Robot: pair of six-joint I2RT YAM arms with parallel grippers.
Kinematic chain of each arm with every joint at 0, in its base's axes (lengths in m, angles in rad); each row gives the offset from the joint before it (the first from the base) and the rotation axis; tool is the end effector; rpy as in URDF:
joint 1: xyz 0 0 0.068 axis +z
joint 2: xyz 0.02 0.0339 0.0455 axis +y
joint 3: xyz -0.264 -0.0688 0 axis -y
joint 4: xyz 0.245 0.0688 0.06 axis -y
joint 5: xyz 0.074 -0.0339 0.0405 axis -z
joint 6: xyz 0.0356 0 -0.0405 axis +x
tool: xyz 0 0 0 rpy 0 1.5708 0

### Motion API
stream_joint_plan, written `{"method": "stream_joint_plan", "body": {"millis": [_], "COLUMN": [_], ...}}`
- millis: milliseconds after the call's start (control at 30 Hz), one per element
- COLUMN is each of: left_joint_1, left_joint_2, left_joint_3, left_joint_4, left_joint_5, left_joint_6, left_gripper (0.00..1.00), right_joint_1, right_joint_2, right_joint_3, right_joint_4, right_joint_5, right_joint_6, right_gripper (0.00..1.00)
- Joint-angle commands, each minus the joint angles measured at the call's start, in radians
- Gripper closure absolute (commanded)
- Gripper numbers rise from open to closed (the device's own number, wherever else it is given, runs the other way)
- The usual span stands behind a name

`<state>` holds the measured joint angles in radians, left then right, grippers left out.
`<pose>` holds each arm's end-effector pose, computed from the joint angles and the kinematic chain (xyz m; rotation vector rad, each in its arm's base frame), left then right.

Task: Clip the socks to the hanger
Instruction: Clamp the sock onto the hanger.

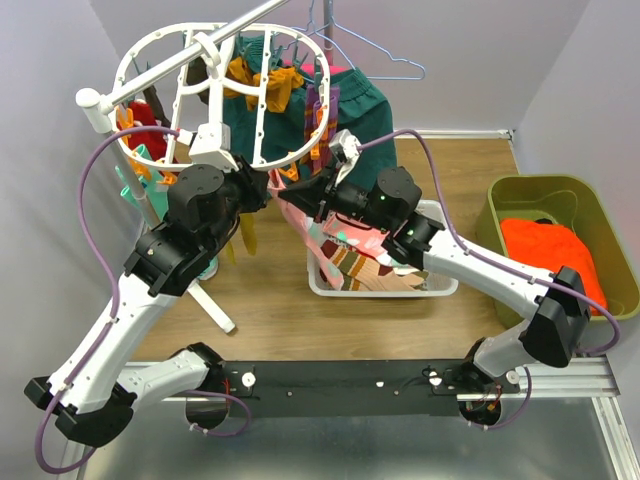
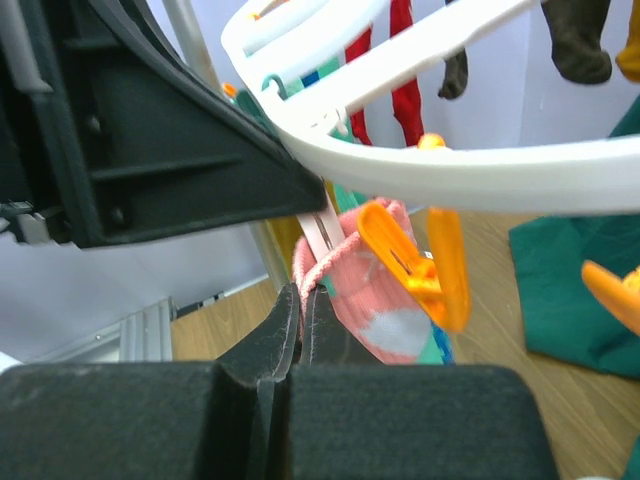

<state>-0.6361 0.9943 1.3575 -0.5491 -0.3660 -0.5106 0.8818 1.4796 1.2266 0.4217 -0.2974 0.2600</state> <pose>0.1598 -0.1021 0.4581 -0.1586 1.7655 -0.5159 0.2174 0.2804 0.3913 -0.7068 1.3363 1.1405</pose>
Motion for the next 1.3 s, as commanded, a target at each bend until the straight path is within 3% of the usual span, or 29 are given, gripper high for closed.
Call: {"method": "stream_joint_plan", "body": {"millis": [0,167,267,400,500,600,733,833,1033,1267], "left_joint_1": [0.003,0.003,0.001,0.001,0.001,0.001,0.001,0.001,0.001,0.003], "left_joint_2": [0.006,0.001,-0.003,-0.01,-0.014,-0.017,-0.016,-0.017,-0.02,-0.039], "left_joint_3": [0.029,0.052,0.061,0.075,0.091,0.106,0.123,0.138,0.16,0.15], "left_joint_4": [-0.038,-0.051,-0.055,-0.057,-0.064,-0.072,-0.078,-0.078,-0.087,-0.1], "left_joint_5": [0.006,-0.005,-0.005,-0.013,-0.031,-0.047,-0.067,-0.085,-0.094,-0.125], "left_joint_6": [-0.003,0.003,0.001,0.001,0.003,0.004,0.018,0.035,0.043,0.053], "left_gripper": [1.0,1.0,0.89,0.53,0.38,0.3,0.29,0.29,0.29,0.28], "right_joint_1": [0.003,0.003,0.003,0.003,0.003,0.002,0.003,0.002,0.003,0.002], "right_joint_2": [0.007,0.022,0.03,0.036,0.038,0.041,0.031,0.005,-0.073,-0.162], "right_joint_3": [0.071,0.096,0.102,0.105,0.114,0.128,0.129,0.105,-0.019,-0.226], "right_joint_4": [0.046,0.049,0.048,0.048,0.049,0.042,0.022,-0.018,-0.149,-0.242], "right_joint_5": [-0.035,-0.048,-0.059,-0.072,-0.085,-0.097,-0.1,-0.06,0.085,0.19], "right_joint_6": [-0.005,-0.001,0.005,0.013,0.018,0.019,0.015,-0.008,-0.087,-0.128], "right_gripper": [0.99,0.99,0.99,0.95,0.82,0.7,0.43,0.31,0.17,0.09]}}
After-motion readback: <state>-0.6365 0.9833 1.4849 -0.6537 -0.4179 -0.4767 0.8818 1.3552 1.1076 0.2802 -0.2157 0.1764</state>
